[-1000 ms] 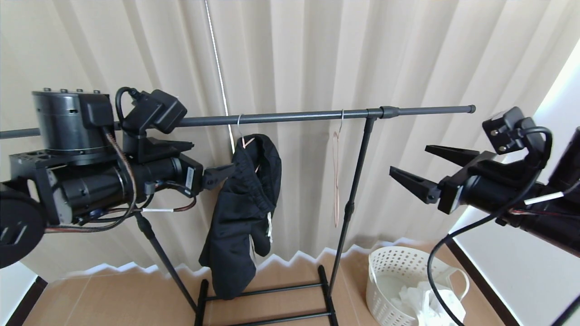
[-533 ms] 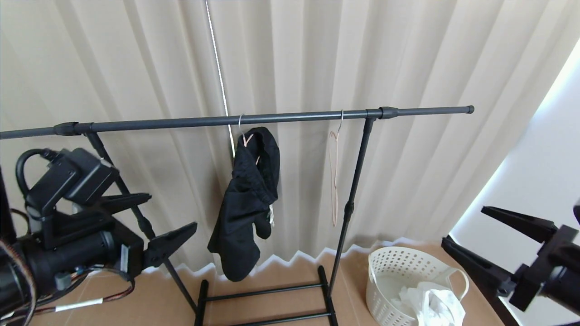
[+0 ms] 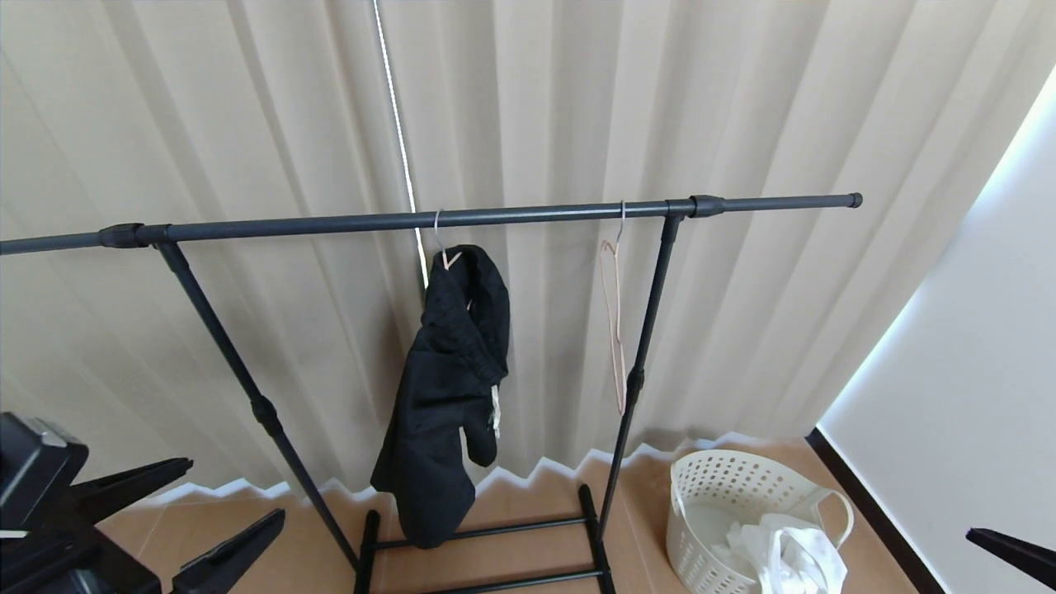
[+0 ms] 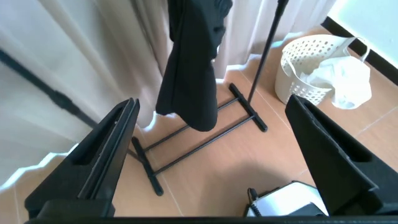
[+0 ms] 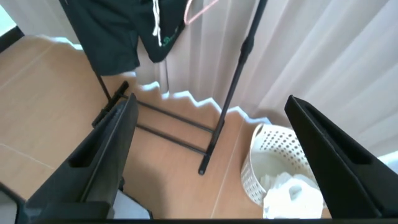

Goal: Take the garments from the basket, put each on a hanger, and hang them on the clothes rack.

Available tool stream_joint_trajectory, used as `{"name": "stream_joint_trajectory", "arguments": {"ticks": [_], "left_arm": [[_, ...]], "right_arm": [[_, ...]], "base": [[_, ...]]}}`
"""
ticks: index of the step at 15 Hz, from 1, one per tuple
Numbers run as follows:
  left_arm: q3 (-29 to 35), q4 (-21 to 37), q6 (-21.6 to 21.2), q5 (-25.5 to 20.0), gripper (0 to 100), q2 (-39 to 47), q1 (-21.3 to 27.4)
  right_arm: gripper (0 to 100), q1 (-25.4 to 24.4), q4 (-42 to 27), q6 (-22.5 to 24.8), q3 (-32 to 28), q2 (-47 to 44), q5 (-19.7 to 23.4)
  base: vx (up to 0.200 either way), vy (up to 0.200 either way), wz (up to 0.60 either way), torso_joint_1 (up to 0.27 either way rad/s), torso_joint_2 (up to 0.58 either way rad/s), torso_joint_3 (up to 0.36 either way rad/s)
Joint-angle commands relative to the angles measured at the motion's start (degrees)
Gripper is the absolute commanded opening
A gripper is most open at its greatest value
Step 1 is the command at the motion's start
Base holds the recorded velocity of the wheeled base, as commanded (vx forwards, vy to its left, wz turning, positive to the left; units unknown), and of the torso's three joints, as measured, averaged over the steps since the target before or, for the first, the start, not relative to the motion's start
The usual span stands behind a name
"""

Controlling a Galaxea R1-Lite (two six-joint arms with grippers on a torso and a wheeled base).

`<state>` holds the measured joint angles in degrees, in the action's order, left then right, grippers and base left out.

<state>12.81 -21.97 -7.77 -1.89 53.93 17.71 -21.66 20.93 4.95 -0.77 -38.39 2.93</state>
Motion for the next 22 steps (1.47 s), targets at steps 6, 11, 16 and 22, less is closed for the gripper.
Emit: {"name": "stream_joint_trajectory", "arguments": {"ticks": [6,11,16,22], "left_arm": [[-7.7,7.5,0.9,1.1,100,-24.0,-10.6],[-6.7,17.7,1.8,1.1,100,-33.7,-14.4],[-8.9,27.2,1.4,0.9,100,-46.5,-18.4],[-10.5,27.6,8.3,0.1,100,-53.9,-18.1]], "right_arm": [[100,5.5,-20.1,0.0,0.8,27.8,-5.6],[100,12.9,-20.2,-0.2,0.8,32.2,-5.0],[100,19.8,-20.2,-1.1,0.8,36.8,-2.5],[100,20.7,-20.5,-2.8,0.8,38.4,0.0]], "base": [[0.0,0.0,0.0,0.0,0.0,0.0],[0.0,0.0,0.0,0.0,0.0,0.0],[0.0,0.0,0.0,0.0,0.0,0.0],[0.0,0.0,0.0,0.0,0.0,0.0]]}}
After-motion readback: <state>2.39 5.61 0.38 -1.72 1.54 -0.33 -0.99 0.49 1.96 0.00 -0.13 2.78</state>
